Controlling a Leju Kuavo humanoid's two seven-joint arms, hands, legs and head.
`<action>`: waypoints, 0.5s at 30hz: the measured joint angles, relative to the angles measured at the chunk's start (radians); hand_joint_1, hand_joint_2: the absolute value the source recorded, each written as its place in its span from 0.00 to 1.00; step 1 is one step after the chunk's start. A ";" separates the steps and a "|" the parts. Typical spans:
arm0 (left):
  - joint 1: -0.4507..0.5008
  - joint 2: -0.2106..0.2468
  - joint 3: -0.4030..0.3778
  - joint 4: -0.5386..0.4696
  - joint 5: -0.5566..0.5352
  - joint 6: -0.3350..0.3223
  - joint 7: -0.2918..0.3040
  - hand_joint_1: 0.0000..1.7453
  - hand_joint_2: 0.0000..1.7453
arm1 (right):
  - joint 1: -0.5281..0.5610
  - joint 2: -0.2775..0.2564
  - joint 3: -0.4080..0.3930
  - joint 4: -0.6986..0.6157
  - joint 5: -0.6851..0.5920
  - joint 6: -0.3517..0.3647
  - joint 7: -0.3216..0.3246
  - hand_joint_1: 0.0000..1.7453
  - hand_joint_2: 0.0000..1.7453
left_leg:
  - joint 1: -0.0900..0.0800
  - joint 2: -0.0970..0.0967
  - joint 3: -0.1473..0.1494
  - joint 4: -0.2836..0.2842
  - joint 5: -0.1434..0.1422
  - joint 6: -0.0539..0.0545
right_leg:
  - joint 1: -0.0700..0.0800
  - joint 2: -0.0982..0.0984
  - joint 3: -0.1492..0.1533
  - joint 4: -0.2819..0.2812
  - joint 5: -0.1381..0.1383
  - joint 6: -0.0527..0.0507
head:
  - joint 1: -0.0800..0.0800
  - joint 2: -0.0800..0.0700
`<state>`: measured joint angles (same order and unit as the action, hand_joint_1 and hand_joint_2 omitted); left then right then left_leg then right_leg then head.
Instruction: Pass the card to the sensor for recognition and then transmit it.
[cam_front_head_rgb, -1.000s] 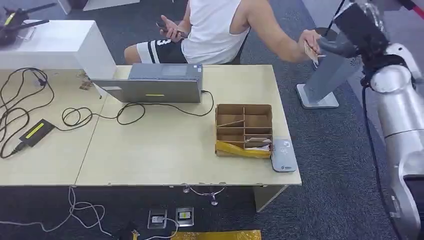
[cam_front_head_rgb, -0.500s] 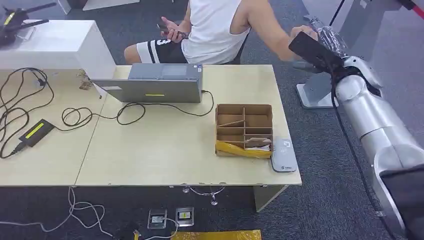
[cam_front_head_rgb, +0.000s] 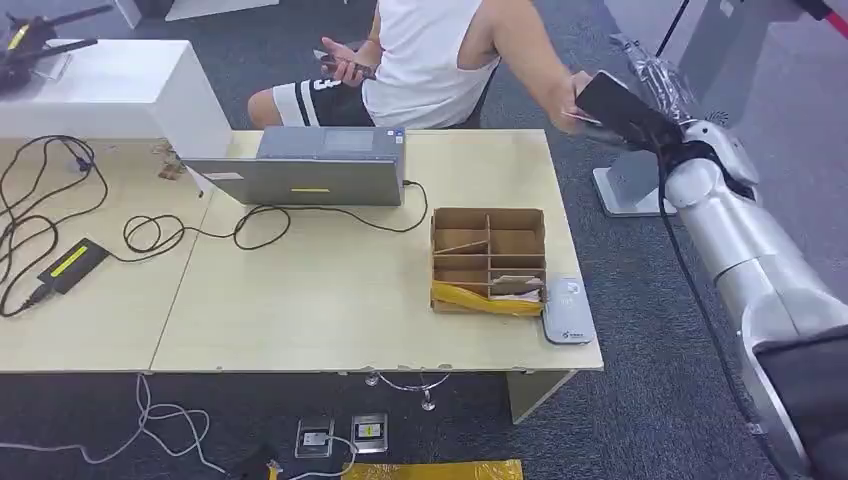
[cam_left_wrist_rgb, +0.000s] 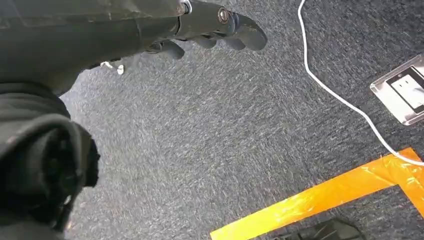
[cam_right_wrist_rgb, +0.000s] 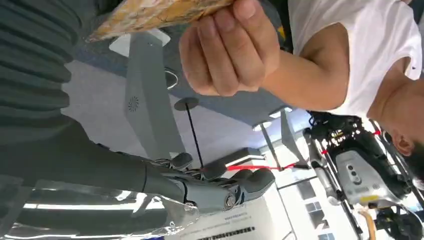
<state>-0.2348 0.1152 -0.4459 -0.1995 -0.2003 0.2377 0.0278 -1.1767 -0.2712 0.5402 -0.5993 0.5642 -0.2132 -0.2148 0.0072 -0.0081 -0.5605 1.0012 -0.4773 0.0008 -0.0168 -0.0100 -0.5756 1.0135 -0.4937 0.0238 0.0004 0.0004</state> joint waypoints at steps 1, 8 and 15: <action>-0.001 0.000 -0.002 0.000 -0.002 0.000 0.000 0.00 0.00 | 0.000 0.000 0.000 0.002 0.000 -0.005 -0.001 0.00 1.00 | 0.000 0.000 0.000 0.000 0.000 0.000 | 0.000 0.000 0.000 0.000 0.000 0.000 | 0.000 0.000; -0.009 0.000 -0.014 0.000 -0.012 -0.008 0.000 0.00 0.00 | 0.000 0.002 0.000 0.017 0.000 -0.006 -0.002 1.00 1.00 | 0.000 0.000 0.000 0.000 0.000 0.000 | 0.000 0.000 0.000 0.000 0.000 0.000 | 0.000 0.000; -0.012 0.000 -0.016 0.000 -0.018 -0.010 0.000 0.00 0.00 | 0.000 0.004 0.000 0.025 0.000 0.003 -0.001 1.00 1.00 | 0.000 0.000 0.000 0.000 0.000 0.000 | 0.000 0.000 0.000 0.000 0.000 0.000 | 0.000 0.000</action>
<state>-0.2464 0.1152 -0.4620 -0.1995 -0.2182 0.2274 0.0282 -1.1766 -0.2674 0.5402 -0.5745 0.5642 -0.2106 -0.2155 0.0073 -0.0079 -0.5604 1.0014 -0.4773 0.0008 -0.0167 -0.0097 -0.5757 1.0135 -0.4936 0.0238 0.0004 0.0004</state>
